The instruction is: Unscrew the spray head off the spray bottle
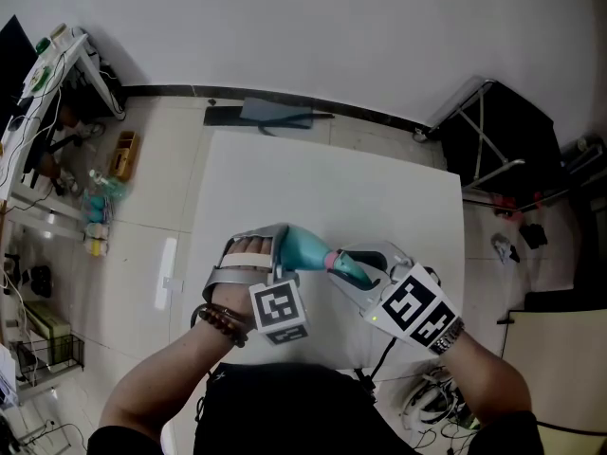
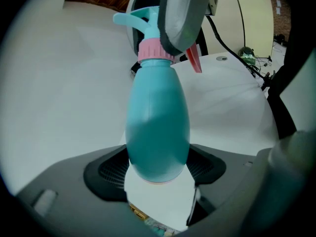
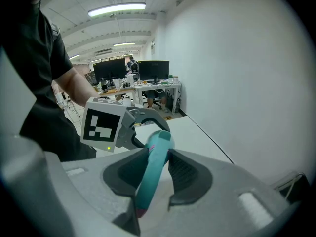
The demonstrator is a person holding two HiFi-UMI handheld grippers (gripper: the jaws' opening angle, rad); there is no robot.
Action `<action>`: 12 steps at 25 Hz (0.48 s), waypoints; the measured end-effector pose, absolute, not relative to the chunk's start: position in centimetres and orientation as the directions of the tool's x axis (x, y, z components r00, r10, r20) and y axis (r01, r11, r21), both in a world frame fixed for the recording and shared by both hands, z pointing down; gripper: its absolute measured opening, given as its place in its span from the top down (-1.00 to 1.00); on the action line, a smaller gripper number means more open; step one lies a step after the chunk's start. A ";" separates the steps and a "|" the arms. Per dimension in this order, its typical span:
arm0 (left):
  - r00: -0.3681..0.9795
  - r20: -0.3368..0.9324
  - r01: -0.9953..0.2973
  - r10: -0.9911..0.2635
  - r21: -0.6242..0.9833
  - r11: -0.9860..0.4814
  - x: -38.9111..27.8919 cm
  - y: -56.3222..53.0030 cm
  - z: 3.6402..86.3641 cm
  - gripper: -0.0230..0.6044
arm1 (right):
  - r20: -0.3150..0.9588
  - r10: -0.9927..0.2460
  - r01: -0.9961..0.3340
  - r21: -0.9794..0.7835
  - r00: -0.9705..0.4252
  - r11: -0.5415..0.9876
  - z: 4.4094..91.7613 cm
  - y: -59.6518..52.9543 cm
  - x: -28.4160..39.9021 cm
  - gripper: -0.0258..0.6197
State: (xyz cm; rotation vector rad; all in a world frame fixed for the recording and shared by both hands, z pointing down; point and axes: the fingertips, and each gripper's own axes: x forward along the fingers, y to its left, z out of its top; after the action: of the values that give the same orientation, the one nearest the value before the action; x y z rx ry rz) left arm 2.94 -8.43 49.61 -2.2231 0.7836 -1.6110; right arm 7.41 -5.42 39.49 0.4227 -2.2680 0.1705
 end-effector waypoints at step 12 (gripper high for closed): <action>0.207 0.719 -0.213 -0.663 -0.629 -0.748 2.9 -9.2 48.3 -0.30 | 0.704 -0.212 -0.526 -0.264 -0.678 0.809 40.0 -6.0 8.5 0.56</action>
State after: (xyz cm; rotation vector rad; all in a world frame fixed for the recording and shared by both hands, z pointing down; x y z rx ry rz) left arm 2.86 -9.25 48.29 -2.0945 0.8155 -1.5585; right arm 8.53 -6.01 40.01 0.5405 -2.3052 0.5951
